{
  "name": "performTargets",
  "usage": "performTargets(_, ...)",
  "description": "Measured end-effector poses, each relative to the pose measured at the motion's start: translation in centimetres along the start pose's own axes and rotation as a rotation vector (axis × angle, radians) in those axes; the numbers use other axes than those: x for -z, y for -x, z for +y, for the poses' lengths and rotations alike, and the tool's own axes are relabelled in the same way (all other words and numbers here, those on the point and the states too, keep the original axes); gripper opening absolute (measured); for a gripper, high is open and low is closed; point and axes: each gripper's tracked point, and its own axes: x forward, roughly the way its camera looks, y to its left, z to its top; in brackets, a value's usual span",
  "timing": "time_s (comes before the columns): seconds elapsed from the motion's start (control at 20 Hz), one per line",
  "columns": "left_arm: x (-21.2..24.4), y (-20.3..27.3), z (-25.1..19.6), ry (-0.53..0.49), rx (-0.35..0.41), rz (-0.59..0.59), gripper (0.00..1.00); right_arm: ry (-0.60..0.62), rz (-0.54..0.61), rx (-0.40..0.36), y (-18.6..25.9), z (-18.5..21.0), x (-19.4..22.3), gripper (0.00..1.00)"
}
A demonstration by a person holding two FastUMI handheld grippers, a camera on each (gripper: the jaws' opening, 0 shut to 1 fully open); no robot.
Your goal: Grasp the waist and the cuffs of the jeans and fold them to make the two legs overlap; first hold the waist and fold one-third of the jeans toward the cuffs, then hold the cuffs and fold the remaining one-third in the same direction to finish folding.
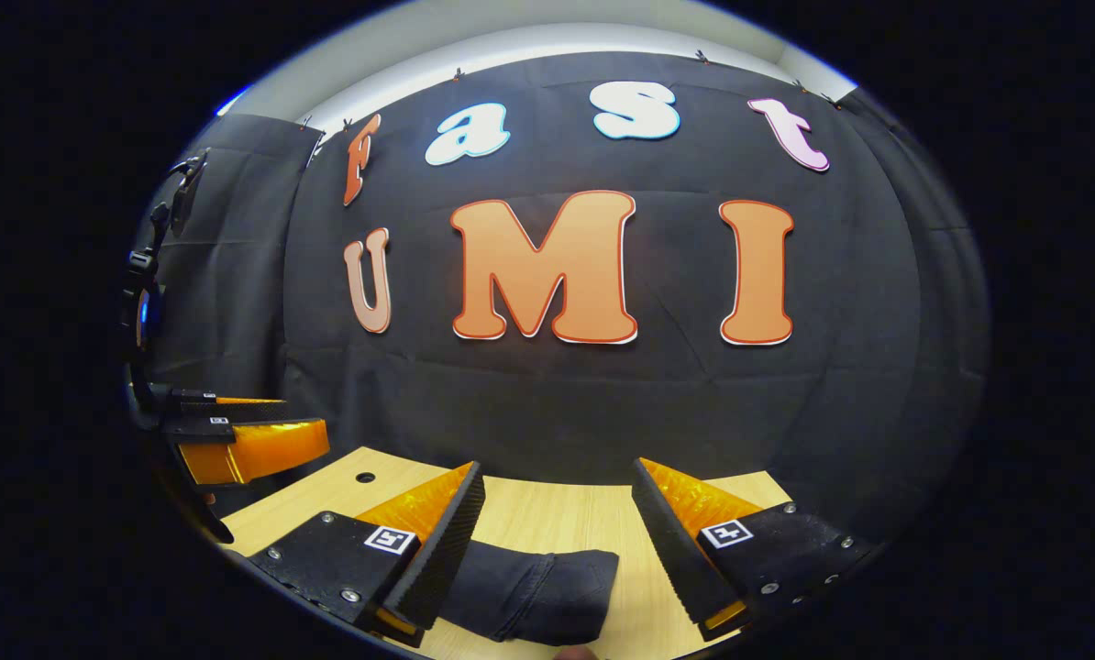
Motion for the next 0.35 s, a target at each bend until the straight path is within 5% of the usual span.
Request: performTargets(0.35,-0.7,0.9,1.0,-0.010,-0.011,-0.046,0.98,-0.017,0.030,0.022,2.1,2.8,1.5,0.97)
